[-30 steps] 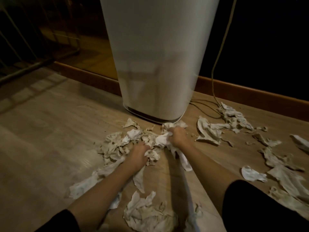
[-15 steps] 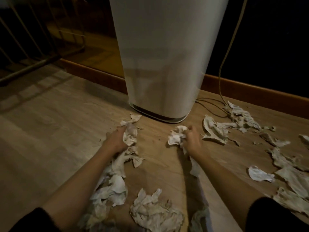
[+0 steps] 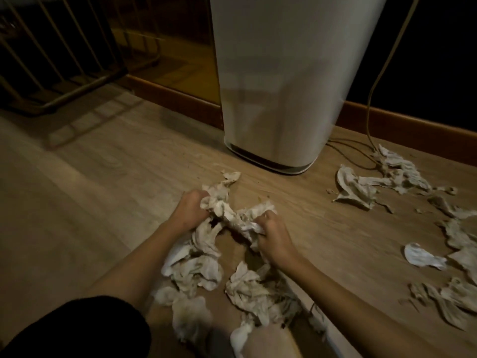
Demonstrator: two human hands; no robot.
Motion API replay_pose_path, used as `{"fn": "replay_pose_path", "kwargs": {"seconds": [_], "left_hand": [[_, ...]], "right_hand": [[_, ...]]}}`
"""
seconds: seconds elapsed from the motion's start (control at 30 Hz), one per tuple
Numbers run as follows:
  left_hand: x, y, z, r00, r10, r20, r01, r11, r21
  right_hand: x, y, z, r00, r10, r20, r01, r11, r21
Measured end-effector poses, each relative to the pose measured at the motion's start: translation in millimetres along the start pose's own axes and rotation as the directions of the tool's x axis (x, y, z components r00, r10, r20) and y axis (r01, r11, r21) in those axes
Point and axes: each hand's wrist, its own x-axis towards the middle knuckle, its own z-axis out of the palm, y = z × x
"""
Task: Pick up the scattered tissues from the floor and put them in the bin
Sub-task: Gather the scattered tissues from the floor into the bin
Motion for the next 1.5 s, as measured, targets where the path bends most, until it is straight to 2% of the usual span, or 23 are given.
{"fn": "replay_pose_path", "kwargs": {"seconds": [0.1, 0.13, 0.2, 0.3, 0.37, 0.4, 0.47, 0.57, 0.7, 0.77, 0.83, 0.87, 0.93, 1.0, 1.07, 1.13, 1.17, 1.23, 1.33, 1.4, 1.5], "left_hand": [[-20, -2, -26, 0.999, 0.017, -0.048, -0.017, 1.000, 0.018], [-32, -1, -31, 1.000, 0.012, -0.002, -0.011, 1.000, 0.025], [-57, -3, -37, 0.983, 0.012, 0.185, -0.027, 0.996, 0.080], [-91, -10, -28, 0.856, -0.157, 0.493, 0.030, 0.966, 0.256], [-109, -10, -12, 0.756, -0.271, 0.596, 0.098, 0.947, 0.307], [-116, -8, -3, 0.736, -0.280, 0.616, 0.102, 0.946, 0.308], [-125, -1, 13, 0.767, -0.241, 0.595, 0.065, 0.951, 0.302], [-118, 2, 23, 0.871, -0.145, 0.470, 0.014, 0.963, 0.270], [-95, 8, 20, 0.968, -0.003, 0.250, -0.001, 1.000, 0.018], [-75, 11, 14, 0.999, -0.027, 0.046, 0.031, 0.997, -0.073], [-49, 13, 7, 0.987, -0.079, -0.141, 0.075, 0.997, -0.035], [-35, 13, 3, 0.978, -0.092, -0.187, 0.092, 0.996, -0.007], [-9, 14, -4, 0.980, -0.119, -0.157, 0.131, 0.989, 0.070], [14, 13, -4, 0.985, -0.169, 0.040, 0.161, 0.974, 0.158], [31, 9, 2, 0.915, -0.262, 0.306, 0.192, 0.952, 0.239], [38, 4, 11, 0.813, -0.331, 0.478, 0.207, 0.933, 0.294], [39, 3, 16, 0.797, -0.327, 0.508, 0.188, 0.933, 0.306], [39, 1, 26, 0.844, -0.264, 0.467, 0.129, 0.945, 0.301], [26, 9, 27, 0.929, -0.151, 0.338, 0.051, 0.956, 0.288], [9, 14, 24, 0.949, -0.111, 0.293, 0.038, 0.969, 0.245], [-24, 3, 14, 0.983, -0.071, 0.167, 0.050, 0.991, 0.123]], "right_hand": [[-36, -14, 4, 0.989, -0.129, 0.068, 0.134, 0.987, -0.084], [-48, -14, 5, 0.980, -0.158, 0.120, 0.173, 0.977, -0.126], [-69, -14, 5, 0.948, -0.161, 0.273, 0.218, 0.957, -0.191], [-101, -10, 10, 0.832, -0.039, 0.554, 0.220, 0.939, -0.264], [-118, -6, 17, 0.809, -0.005, 0.587, 0.238, 0.917, -0.320], [-123, -4, 21, 0.821, -0.015, 0.571, 0.254, 0.905, -0.341], [-128, 3, 26, 0.855, -0.077, 0.513, 0.287, 0.894, -0.344], [-124, 15, 25, 0.899, -0.194, 0.392, 0.297, 0.929, -0.222], [-82, 17, 10, 0.940, -0.222, 0.260, 0.225, 0.974, 0.018], [-40, 20, -1, 0.973, -0.209, 0.093, 0.210, 0.978, 0.006], [7, 22, -10, 0.985, -0.171, -0.037, 0.167, 0.981, -0.095], [28, 21, -14, 0.991, -0.127, -0.042, 0.119, 0.981, -0.153], [63, 20, -15, 0.996, 0.000, 0.085, 0.025, 0.956, -0.292], [81, 19, -9, 0.942, 0.124, 0.311, -0.021, 0.949, -0.315], [82, 19, 8, 0.856, 0.226, 0.466, -0.088, 0.950, -0.298], [71, 16, 26, 0.865, 0.244, 0.438, -0.073, 0.926, -0.371], [64, 14, 32, 0.896, 0.217, 0.388, -0.044, 0.912, -0.408], [51, 12, 38, 0.952, 0.109, 0.286, 0.017, 0.915, -0.404], [28, 13, 38, 0.985, -0.014, 0.174, 0.069, 0.946, -0.316], [7, 17, 37, 0.993, -0.035, 0.115, 0.066, 0.959, -0.274], [-13, 28, 32, 0.994, -0.044, 0.102, 0.062, 0.981, -0.182]]}}
